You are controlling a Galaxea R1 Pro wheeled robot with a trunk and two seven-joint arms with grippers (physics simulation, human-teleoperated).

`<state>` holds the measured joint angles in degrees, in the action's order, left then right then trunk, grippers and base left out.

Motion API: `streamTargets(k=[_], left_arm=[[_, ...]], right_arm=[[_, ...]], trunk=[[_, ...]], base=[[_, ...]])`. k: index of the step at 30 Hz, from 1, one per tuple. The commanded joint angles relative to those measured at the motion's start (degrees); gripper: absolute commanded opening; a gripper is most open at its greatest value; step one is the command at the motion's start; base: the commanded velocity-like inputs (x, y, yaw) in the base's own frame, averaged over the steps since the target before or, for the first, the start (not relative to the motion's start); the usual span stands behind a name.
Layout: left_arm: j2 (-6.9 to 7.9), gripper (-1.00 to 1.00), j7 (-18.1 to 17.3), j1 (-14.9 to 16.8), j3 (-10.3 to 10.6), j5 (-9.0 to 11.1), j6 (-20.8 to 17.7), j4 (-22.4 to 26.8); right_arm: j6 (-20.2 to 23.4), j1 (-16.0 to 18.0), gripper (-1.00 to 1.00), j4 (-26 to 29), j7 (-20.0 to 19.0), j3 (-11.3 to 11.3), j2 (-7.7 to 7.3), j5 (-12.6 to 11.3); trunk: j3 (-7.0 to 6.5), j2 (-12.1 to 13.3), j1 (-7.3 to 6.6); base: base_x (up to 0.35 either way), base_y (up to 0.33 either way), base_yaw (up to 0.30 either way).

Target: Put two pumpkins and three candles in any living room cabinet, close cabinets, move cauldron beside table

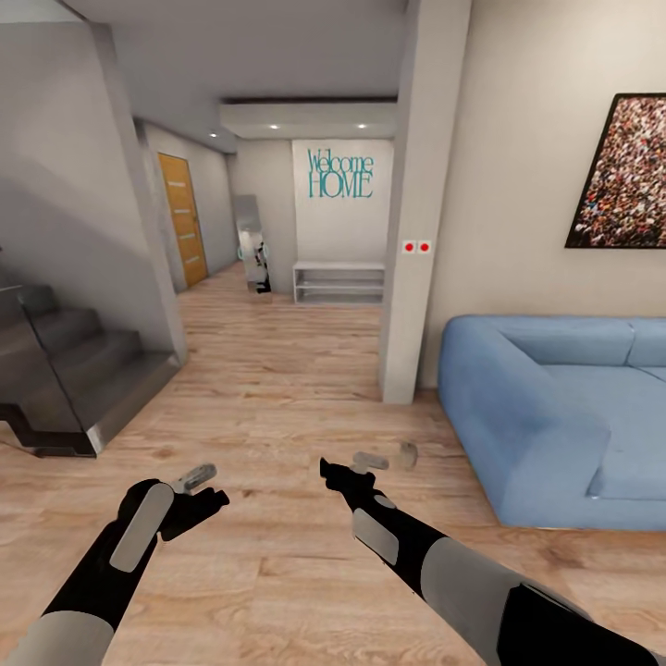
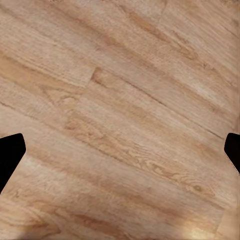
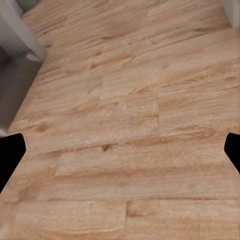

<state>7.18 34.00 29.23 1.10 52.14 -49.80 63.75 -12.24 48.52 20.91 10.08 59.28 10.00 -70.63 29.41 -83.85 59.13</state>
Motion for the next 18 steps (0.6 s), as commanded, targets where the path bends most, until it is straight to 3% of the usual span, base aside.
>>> streamTargets(k=[1,18], left_arm=[[0.06,1.0,0.59,0.04,0.1,0.6,-0.03,0.06],[0.11,1.0,0.59,0.04,0.04,0.53,-0.03,0.06]], right_arm=[[-0.32,0.08,1.0,0.01,0.29,0.48,0.0,-0.48],[-1.56,0.08,1.0,-0.02,0.87,0.62,0.0,-0.3]], trunk=[[0.06,-0.03,0.03],[0.06,-0.03,0.03]], base=[[0.335,0.0,0.0],[0.335,0.0,0.0]])
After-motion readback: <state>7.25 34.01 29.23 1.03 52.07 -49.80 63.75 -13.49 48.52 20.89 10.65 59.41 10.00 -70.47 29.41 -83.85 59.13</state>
